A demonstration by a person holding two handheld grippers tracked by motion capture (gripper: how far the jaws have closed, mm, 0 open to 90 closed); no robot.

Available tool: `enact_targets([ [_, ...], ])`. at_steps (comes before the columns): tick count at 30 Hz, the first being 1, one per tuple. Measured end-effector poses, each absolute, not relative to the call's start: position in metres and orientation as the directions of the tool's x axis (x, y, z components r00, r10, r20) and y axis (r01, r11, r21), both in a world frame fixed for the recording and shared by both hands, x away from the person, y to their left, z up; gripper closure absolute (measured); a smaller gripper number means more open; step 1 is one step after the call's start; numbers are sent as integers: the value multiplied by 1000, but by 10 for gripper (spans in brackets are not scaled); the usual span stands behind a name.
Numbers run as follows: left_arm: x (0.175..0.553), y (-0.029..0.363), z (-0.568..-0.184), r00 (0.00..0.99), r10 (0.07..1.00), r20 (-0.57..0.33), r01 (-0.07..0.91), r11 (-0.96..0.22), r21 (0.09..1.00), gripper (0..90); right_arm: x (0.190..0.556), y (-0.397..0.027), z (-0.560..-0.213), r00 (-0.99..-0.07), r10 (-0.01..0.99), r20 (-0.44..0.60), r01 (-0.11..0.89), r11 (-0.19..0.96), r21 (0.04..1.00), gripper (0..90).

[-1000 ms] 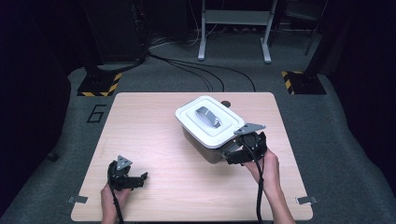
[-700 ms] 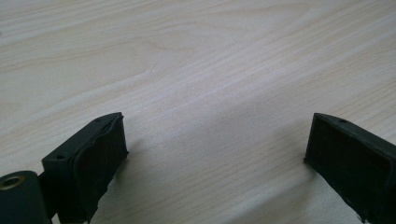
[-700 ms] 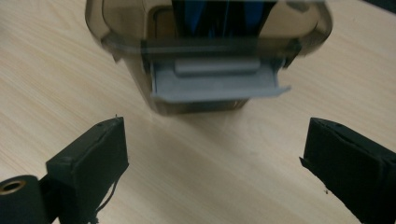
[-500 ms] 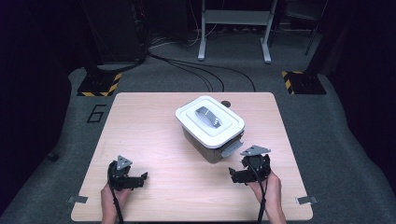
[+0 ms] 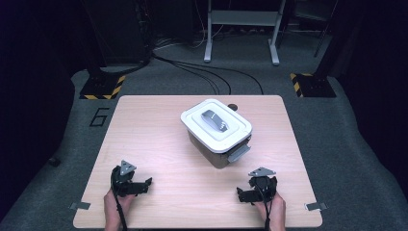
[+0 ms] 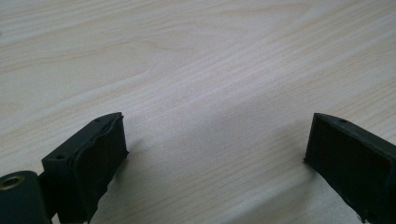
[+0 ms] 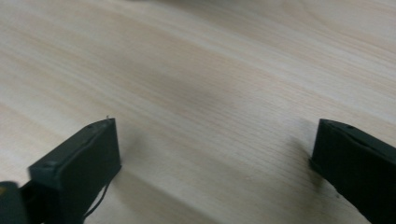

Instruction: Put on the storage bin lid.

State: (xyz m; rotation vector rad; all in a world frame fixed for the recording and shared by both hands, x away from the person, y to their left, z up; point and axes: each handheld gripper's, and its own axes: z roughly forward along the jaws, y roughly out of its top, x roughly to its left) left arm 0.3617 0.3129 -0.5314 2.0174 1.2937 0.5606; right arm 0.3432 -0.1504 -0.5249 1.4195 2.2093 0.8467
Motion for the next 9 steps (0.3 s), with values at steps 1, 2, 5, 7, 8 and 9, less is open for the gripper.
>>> enact_targets([
  [1,362,313,-531,417,909,1,622,-287,728,50,343,-152,-526,-412,911,4,670,300,679,0],
  [2,362,313,-531,417,909,1,622,-286,728,50,342,-154,-528,-407,913,5,657,289,697,0],
  [5,362,313,-531,416,909,3,623,-287,728,49,341,-159,-530,-404,915,-1,639,283,715,0],
  [7,362,313,-531,417,909,2,627,-290,723,48,341,-159,-531,-402,915,1,640,280,715,0],
  [8,362,313,-531,419,908,2,627,-290,723,48,341,-159,-530,-402,916,1,640,280,715,0],
  [9,362,313,-531,419,908,2,627,-290,723,48,341,-159,-530,-402,916,1,640,280,715,0],
])
